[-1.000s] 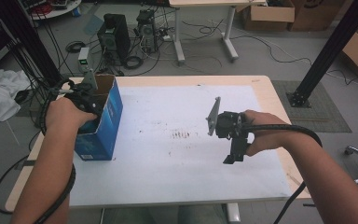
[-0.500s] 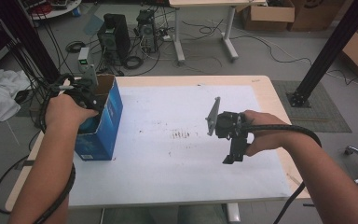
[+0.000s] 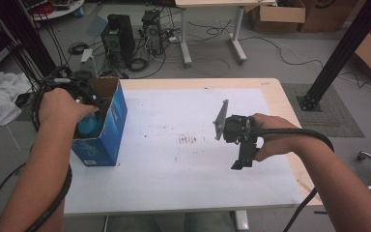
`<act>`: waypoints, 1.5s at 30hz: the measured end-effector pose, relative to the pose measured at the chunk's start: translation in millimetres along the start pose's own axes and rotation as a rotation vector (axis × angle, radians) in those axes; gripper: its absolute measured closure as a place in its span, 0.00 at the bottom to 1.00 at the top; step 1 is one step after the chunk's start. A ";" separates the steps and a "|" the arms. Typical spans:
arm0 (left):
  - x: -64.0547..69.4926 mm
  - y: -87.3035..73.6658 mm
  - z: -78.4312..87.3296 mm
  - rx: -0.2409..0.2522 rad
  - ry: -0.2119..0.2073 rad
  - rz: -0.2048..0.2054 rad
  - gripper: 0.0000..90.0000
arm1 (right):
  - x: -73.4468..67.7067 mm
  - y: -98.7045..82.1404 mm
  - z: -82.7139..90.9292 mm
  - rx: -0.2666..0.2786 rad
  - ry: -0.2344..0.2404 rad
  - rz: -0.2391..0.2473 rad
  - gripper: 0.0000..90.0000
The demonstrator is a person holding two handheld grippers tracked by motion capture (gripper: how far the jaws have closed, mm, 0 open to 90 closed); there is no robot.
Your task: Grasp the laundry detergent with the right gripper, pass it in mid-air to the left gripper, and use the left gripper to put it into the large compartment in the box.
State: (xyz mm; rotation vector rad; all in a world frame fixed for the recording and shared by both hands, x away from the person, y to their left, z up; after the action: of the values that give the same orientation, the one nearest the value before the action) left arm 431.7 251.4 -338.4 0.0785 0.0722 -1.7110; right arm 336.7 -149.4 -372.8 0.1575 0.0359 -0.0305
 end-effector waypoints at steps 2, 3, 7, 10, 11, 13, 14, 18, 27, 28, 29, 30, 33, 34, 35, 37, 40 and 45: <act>-0.3 0.3 4.1 0.004 0.005 -0.002 0.26 | -0.3 0.3 0.5 -0.002 0.000 0.000 0.00; -0.1 0.6 5.5 0.007 0.004 -0.002 0.26 | -0.4 0.2 0.9 -0.004 0.000 -0.003 0.00; 0.4 2.1 13.6 0.015 0.004 -0.011 0.26 | -0.5 0.4 0.4 -0.004 0.004 -0.005 0.00; 1.5 3.8 21.9 0.028 -0.001 -0.020 0.25 | -0.7 0.9 0.0 -0.004 0.005 -0.001 0.00; 1.1 4.4 24.5 0.032 0.000 -0.027 0.24 | -0.5 0.9 0.1 -0.004 0.004 -0.001 0.00; 1.9 5.9 32.6 0.045 -0.001 -0.036 0.23 | -0.7 0.5 0.7 -0.008 0.004 -0.007 0.00; 2.4 6.3 36.2 0.048 -0.004 -0.039 0.23 | -0.4 0.7 0.7 -0.006 0.003 -0.004 0.00; 3.8 7.7 49.5 0.061 -0.008 -0.053 0.21 | -0.3 0.2 1.6 -0.003 0.002 -0.008 0.00; 8.6 7.9 69.0 0.068 -0.010 -0.078 0.18 | -0.6 -0.2 1.2 -0.003 0.004 -0.013 0.00; 8.6 7.9 69.0 0.068 -0.010 -0.078 0.17 | -0.6 -0.2 1.2 -0.003 0.004 -0.013 0.00; 11.7 7.4 72.1 0.072 -0.021 -0.093 0.17 | -0.5 -0.1 2.2 -0.004 0.002 -0.011 0.00; 13.1 7.3 73.4 0.073 -0.025 -0.101 0.16 | -0.3 0.0 2.5 -0.001 0.001 -0.010 0.00; 16.8 7.2 76.9 0.074 -0.028 -0.126 0.14 | 0.0 0.0 3.4 0.000 -0.001 -0.013 0.00; 19.0 7.4 78.5 0.077 -0.034 -0.131 0.13 | 0.1 0.0 3.4 0.002 -0.001 -0.012 0.00; 20.1 7.6 79.4 0.077 -0.035 -0.136 0.12 | 0.0 -0.2 3.3 0.001 -0.001 -0.013 0.00; 22.9 8.0 81.2 0.076 -0.037 -0.154 0.12 | 0.0 -0.6 3.1 -0.001 0.000 -0.014 0.00; 28.8 9.3 84.3 0.084 -0.046 -0.179 0.09 | 0.5 -1.2 3.3 0.000 -0.003 -0.016 0.00; 40.2 11.1 88.0 0.099 -0.057 -0.240 0.07 | 1.3 -2.5 4.0 -0.002 -0.002 -0.021 0.00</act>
State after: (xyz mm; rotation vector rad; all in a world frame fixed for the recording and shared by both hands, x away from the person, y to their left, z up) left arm 436.2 202.0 -254.6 0.0978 -0.0473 -1.9557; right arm 338.0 -152.5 -369.3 0.1555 0.0352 -0.0512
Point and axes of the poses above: each handheld gripper's, and its own axes: z roughly backward along the jaws, y roughly out of its top, x roughly to its right, the point moved 10 cm from there along -z, roughly forward along the jaws, and after that the axes turned 3 degrees about -z, right-handed, at the moved point
